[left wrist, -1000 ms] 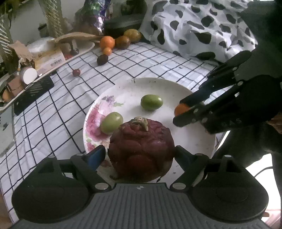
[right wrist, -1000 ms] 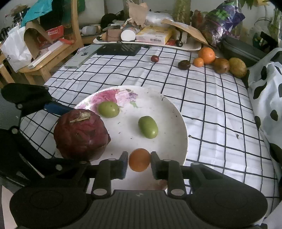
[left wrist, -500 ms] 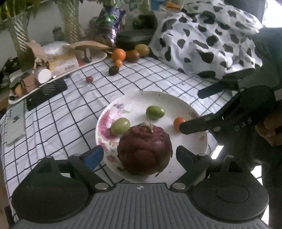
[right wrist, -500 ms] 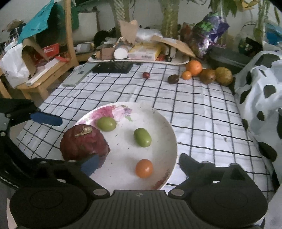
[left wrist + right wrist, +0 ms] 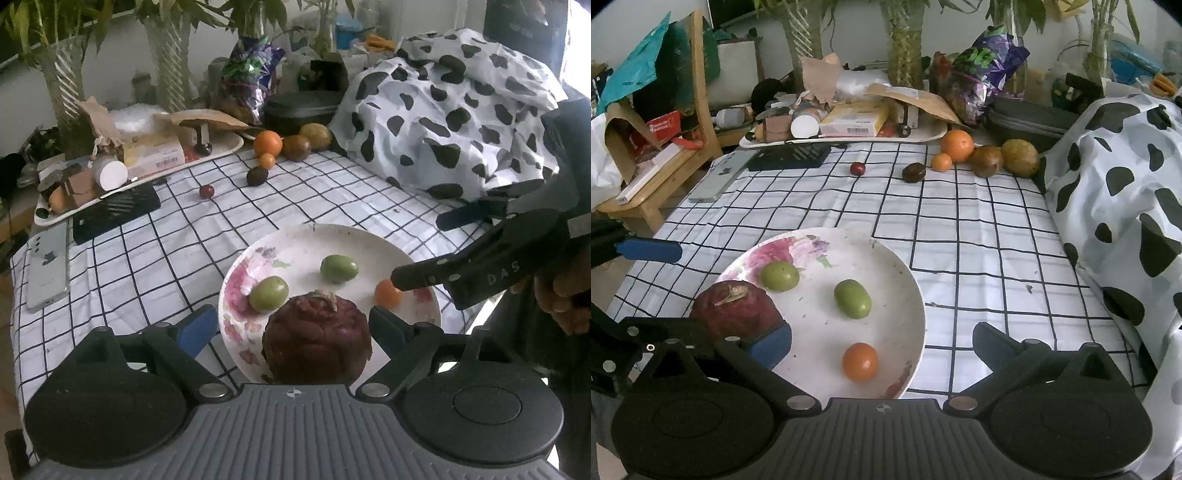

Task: Organize fruits
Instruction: 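Lower the dark red fruit onto the plate and open the left gripper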

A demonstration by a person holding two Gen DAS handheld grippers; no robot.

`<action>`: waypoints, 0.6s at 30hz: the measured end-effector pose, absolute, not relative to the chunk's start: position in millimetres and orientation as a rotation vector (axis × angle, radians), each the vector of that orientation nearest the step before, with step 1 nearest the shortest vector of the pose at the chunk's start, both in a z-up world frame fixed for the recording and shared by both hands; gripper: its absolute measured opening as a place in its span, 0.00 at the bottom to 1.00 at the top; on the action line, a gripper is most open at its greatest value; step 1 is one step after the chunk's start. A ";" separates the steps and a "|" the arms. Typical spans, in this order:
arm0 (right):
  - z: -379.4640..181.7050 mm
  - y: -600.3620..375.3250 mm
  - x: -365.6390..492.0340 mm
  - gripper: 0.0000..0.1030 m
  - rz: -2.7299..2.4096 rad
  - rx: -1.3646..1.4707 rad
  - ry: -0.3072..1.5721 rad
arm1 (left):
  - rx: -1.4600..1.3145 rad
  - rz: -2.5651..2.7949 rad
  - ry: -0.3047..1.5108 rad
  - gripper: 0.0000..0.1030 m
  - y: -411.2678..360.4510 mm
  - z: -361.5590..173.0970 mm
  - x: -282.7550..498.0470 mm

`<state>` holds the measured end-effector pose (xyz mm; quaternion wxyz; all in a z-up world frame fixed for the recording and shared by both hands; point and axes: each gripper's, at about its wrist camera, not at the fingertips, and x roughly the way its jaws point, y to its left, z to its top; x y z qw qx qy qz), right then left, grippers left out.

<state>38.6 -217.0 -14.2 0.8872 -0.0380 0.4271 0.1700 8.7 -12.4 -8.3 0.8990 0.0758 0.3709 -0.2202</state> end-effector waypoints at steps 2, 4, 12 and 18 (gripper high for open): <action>-13.9 -216.7 39.0 1.00 0.351 -0.078 0.887 | 0.151 -0.453 0.762 0.87 -11.5 -7.5 9.0; -14.0 -216.4 38.7 1.00 0.348 -0.079 0.886 | 0.145 -0.449 0.755 0.87 -10.6 -6.8 9.2; -13.4 -217.4 39.2 1.00 0.333 -0.077 0.880 | 0.130 -0.439 0.736 0.87 -7.6 -3.9 9.9; -12.9 -217.1 39.7 1.00 0.322 -0.077 0.875 | 0.122 -0.441 0.723 0.87 -7.1 -2.1 10.4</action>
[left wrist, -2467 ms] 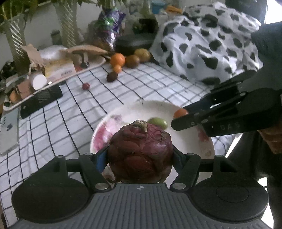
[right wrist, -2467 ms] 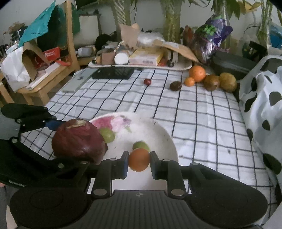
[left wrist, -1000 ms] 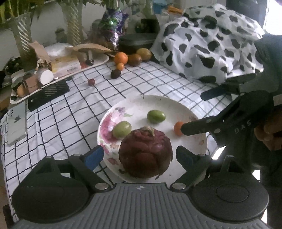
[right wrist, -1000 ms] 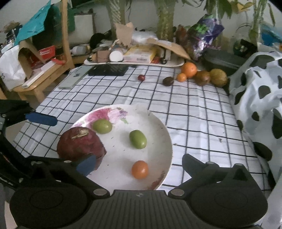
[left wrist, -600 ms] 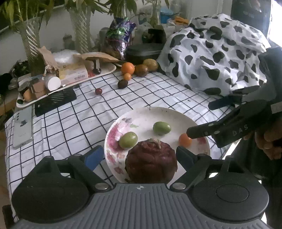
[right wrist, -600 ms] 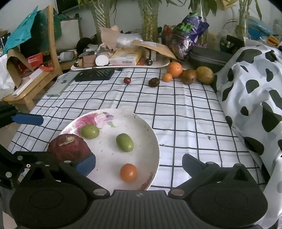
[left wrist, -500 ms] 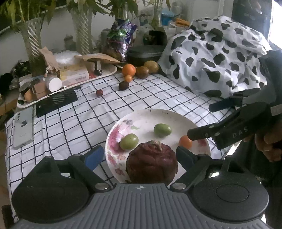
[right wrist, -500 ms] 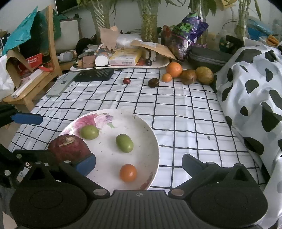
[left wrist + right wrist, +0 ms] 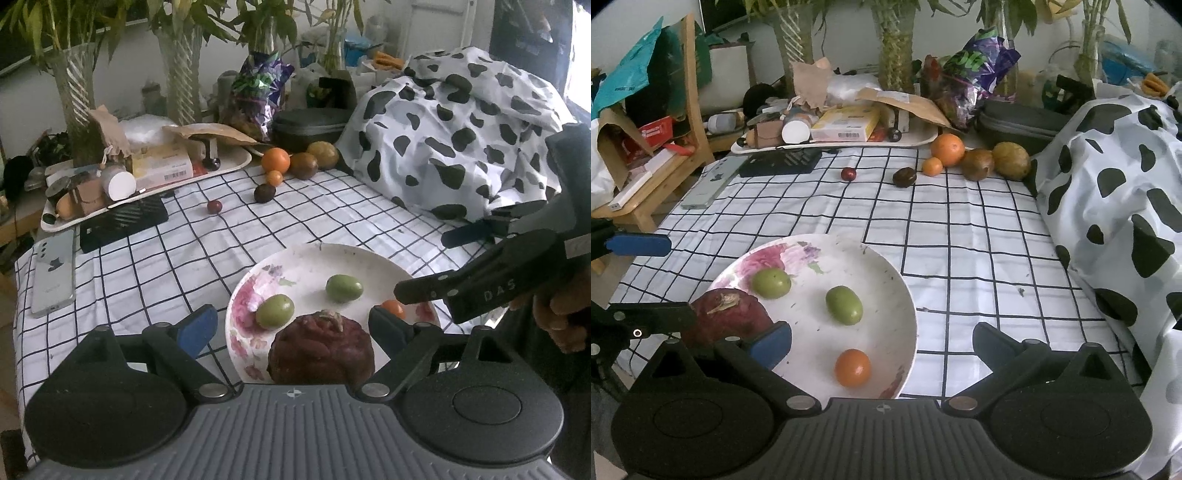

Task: Organize fruits
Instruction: 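Lower the dark red fruit onto the plate and open the left gripper, then withdraw both tools from the plate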

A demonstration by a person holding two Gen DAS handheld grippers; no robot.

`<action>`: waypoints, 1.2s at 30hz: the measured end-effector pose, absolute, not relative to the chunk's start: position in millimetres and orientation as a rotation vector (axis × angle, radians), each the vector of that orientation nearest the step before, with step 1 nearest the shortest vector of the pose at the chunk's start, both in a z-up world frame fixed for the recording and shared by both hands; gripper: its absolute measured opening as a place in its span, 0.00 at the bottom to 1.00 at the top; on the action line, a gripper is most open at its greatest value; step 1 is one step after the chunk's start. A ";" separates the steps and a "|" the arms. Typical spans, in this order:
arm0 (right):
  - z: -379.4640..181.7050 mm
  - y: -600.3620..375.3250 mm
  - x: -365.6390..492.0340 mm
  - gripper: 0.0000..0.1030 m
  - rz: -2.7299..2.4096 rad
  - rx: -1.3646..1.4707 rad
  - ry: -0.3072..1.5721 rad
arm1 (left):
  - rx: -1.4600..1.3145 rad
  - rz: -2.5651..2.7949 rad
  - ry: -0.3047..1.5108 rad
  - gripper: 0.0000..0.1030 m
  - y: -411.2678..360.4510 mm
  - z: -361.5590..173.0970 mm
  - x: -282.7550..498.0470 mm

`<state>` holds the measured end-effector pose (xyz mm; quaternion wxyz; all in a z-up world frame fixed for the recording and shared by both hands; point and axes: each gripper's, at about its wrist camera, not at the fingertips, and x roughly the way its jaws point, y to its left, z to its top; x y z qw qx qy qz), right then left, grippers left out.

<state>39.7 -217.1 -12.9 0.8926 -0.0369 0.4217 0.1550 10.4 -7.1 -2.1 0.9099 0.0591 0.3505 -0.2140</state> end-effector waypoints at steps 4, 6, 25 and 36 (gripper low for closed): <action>-12.4 -217.1 40.8 1.00 0.315 -0.075 0.870 | 0.113 -0.433 0.711 0.87 -6.2 -0.1 13.5; -11.9 -217.4 41.4 1.00 0.309 -0.072 0.864 | 0.115 -0.428 0.704 0.87 -5.7 0.8 16.0; -12.8 -220.1 63.4 1.00 0.217 -0.071 0.826 | 0.162 -0.404 0.676 0.86 -5.8 1.4 52.1; -18.3 -219.6 92.4 1.00 0.192 -0.099 0.827 | 0.135 -0.379 0.666 0.86 4.2 1.5 84.5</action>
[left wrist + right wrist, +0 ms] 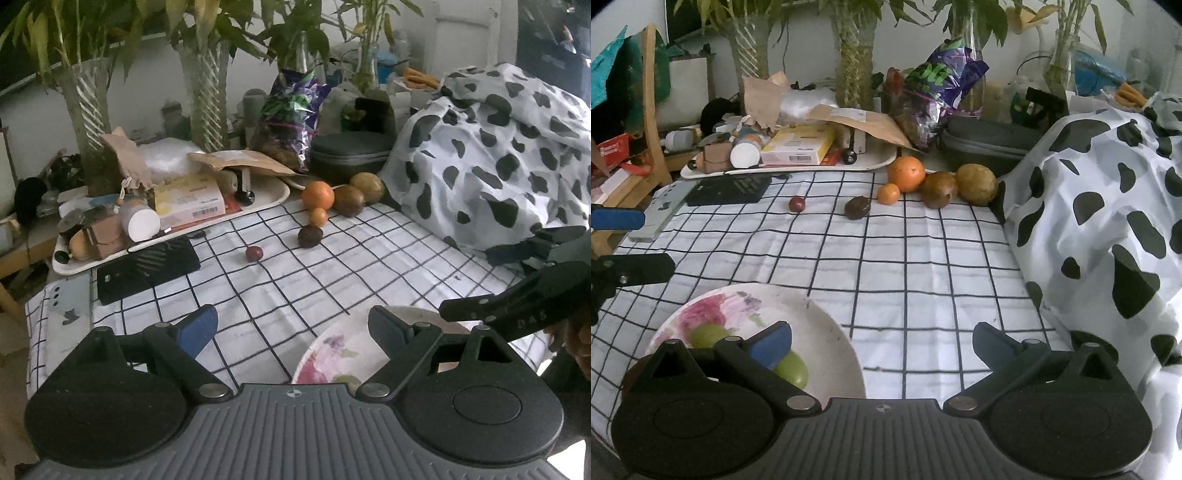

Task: Organize fruits
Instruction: 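Withdraw both tools from the plate, then grasp the small dark red fruit with the left gripper while the right tool moves toward the fruit row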

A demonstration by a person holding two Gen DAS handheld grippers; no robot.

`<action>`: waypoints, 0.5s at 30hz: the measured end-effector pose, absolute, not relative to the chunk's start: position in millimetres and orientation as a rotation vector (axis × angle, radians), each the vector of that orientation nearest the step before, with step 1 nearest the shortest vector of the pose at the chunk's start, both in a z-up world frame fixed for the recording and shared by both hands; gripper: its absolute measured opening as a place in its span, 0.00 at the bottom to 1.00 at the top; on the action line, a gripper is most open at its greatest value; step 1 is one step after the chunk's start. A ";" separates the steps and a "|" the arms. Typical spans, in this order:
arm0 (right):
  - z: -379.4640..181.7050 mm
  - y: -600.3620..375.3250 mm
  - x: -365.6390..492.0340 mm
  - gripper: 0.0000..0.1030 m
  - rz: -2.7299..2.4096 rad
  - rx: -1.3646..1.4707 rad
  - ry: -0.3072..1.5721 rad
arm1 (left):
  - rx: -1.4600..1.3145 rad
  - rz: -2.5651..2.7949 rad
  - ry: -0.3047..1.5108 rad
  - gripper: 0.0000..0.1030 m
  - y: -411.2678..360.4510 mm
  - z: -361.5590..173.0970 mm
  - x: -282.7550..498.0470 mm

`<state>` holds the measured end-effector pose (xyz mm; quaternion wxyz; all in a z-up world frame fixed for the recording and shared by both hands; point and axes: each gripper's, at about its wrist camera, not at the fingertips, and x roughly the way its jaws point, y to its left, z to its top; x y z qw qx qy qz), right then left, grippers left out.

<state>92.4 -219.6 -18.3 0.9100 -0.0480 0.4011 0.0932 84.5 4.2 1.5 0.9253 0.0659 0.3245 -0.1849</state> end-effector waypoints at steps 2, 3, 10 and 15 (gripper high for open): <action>-19.4 -219.6 98.4 1.00 0.191 -0.101 0.828 | 0.139 -0.371 0.664 0.86 4.7 0.7 90.5; -19.8 -219.6 101.2 1.00 0.191 -0.103 0.829 | 0.142 -0.368 0.665 0.86 5.0 0.3 93.4; -24.6 -216.8 122.9 1.00 0.191 -0.127 0.836 | 0.155 -0.374 0.693 0.86 4.4 -6.4 119.1; -28.1 -215.1 140.6 1.00 0.194 -0.143 0.843 | 0.178 -0.382 0.725 0.86 1.2 -15.0 137.8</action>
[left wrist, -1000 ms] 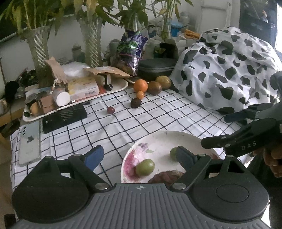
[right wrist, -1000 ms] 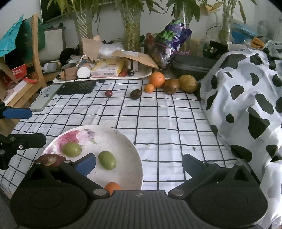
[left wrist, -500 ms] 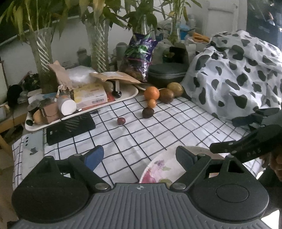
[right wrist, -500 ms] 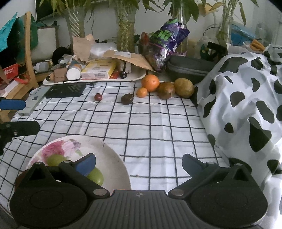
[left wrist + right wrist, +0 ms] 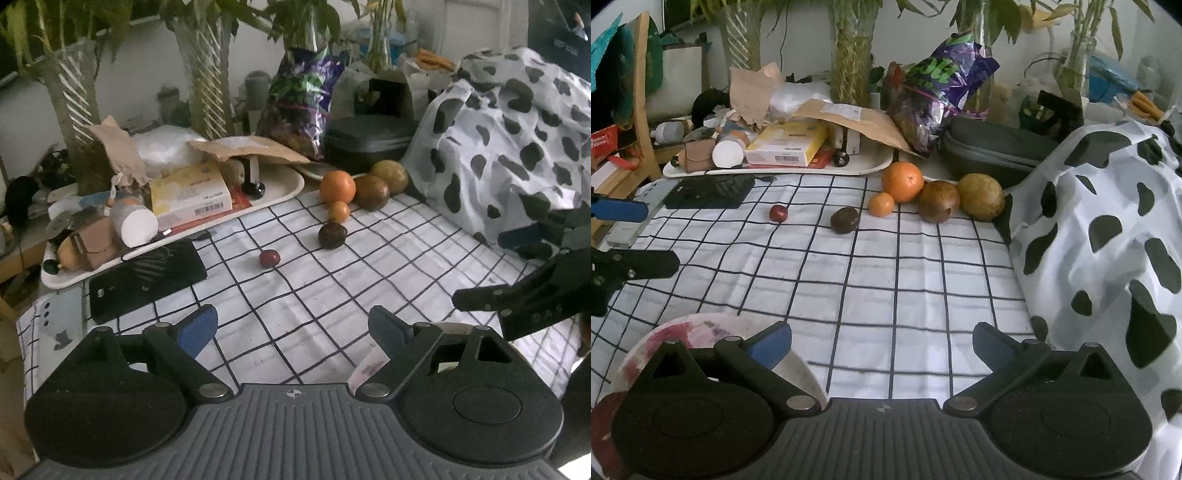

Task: Organize fruits
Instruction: 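Grasp the small dark red fruit with the left gripper while the right tool moves toward the fruit row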

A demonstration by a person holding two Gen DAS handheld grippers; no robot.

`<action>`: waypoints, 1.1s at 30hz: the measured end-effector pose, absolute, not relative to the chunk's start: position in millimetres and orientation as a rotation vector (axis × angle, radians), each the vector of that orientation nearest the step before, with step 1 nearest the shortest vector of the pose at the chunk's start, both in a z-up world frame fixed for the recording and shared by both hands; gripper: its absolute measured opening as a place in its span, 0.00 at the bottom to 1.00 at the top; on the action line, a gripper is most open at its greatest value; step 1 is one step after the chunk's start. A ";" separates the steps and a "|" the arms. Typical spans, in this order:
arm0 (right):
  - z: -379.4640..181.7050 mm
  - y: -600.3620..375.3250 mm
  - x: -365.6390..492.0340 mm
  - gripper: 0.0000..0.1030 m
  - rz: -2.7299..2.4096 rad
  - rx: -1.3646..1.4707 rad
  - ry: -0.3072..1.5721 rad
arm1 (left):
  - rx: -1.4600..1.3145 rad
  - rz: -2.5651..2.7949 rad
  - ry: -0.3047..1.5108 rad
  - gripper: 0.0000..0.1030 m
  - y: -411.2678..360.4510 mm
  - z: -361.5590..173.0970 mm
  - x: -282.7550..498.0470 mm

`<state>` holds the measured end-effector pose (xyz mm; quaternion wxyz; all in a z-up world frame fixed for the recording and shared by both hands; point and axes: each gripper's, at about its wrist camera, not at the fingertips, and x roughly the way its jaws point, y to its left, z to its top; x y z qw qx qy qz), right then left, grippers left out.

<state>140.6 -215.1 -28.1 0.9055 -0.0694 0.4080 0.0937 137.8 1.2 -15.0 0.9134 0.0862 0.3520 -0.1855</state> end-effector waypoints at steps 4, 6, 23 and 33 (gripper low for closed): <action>-31.7 -213.1 157.2 1.00 0.196 -0.154 0.849 | 0.205 -0.385 0.727 0.86 -2.7 -20.2 151.8; -33.5 -212.0 164.8 1.00 0.198 -0.158 0.852 | 0.211 -0.387 0.730 0.86 -3.7 -23.0 159.4; -53.9 -195.6 229.8 1.00 0.248 -0.218 0.880 | 0.258 -0.449 0.715 0.73 -15.7 -55.5 227.0; -66.1 -192.3 255.5 1.00 0.283 -0.258 0.879 | 0.196 -0.468 0.755 0.40 -15.2 -72.2 261.1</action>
